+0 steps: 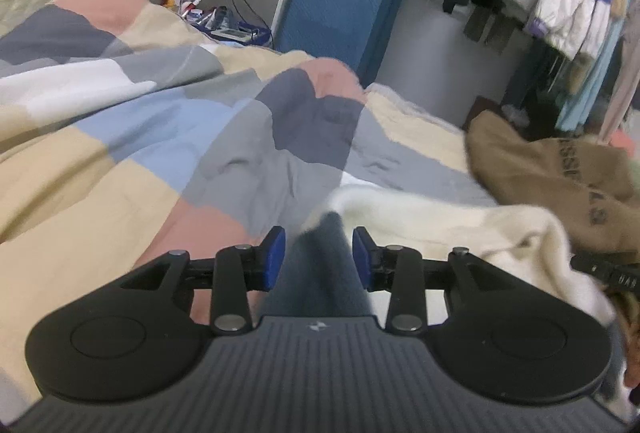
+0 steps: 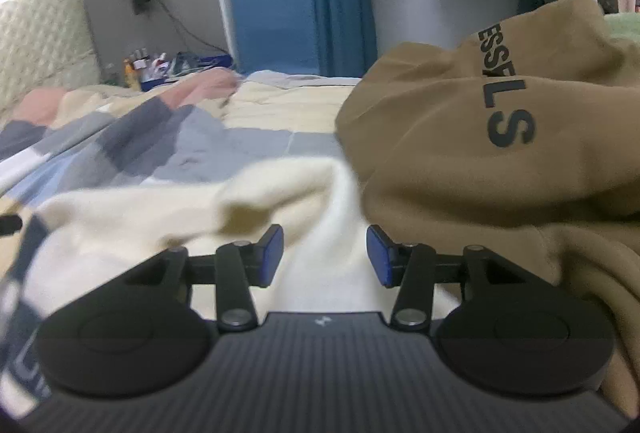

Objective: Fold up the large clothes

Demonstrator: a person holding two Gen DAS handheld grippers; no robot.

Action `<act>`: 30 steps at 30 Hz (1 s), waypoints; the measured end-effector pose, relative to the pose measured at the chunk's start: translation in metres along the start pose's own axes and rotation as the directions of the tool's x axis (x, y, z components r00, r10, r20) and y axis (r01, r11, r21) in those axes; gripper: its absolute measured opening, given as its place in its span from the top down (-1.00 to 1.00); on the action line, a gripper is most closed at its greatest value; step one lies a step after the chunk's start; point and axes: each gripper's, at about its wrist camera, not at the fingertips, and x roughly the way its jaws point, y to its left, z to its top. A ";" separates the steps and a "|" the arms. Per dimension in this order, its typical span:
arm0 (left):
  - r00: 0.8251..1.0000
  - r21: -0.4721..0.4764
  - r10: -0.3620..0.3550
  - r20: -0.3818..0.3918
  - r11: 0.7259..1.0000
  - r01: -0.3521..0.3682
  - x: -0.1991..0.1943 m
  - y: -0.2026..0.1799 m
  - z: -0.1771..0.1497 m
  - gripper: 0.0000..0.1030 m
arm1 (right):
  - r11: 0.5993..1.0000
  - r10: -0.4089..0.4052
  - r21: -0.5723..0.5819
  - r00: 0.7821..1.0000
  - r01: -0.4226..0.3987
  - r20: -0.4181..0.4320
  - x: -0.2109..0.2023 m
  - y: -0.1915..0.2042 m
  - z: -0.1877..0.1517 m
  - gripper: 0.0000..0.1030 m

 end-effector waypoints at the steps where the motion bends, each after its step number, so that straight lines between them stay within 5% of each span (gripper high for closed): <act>1: 1.000 0.004 0.005 0.008 1.000 -0.005 -0.015 -0.002 -0.002 0.18 | 1.000 0.010 -0.007 1.000 -0.010 0.004 -0.014 0.003 -0.004 0.06; 10: 0.999 0.045 -0.035 0.039 0.998 0.033 -0.145 -0.038 -0.031 0.18 | 0.998 0.068 -0.008 0.996 -0.068 0.050 -0.135 0.015 -0.020 0.06; 17: 0.998 0.092 -0.053 0.018 0.994 0.051 -0.220 -0.067 -0.082 0.14 | 0.998 0.055 -0.014 0.996 -0.054 0.063 -0.218 0.013 -0.033 0.06; 24: 0.998 0.015 -0.060 -0.033 0.998 0.061 -0.258 -0.067 -0.142 -0.02 | 0.999 0.035 -0.001 0.999 -0.035 -0.019 -0.274 0.003 -0.082 0.06; 30: 0.995 -0.024 0.010 -0.100 1.000 -0.012 -0.246 -0.061 -0.180 -0.20 | 0.999 0.006 0.038 0.995 -0.002 -0.103 -0.291 -0.019 -0.125 0.06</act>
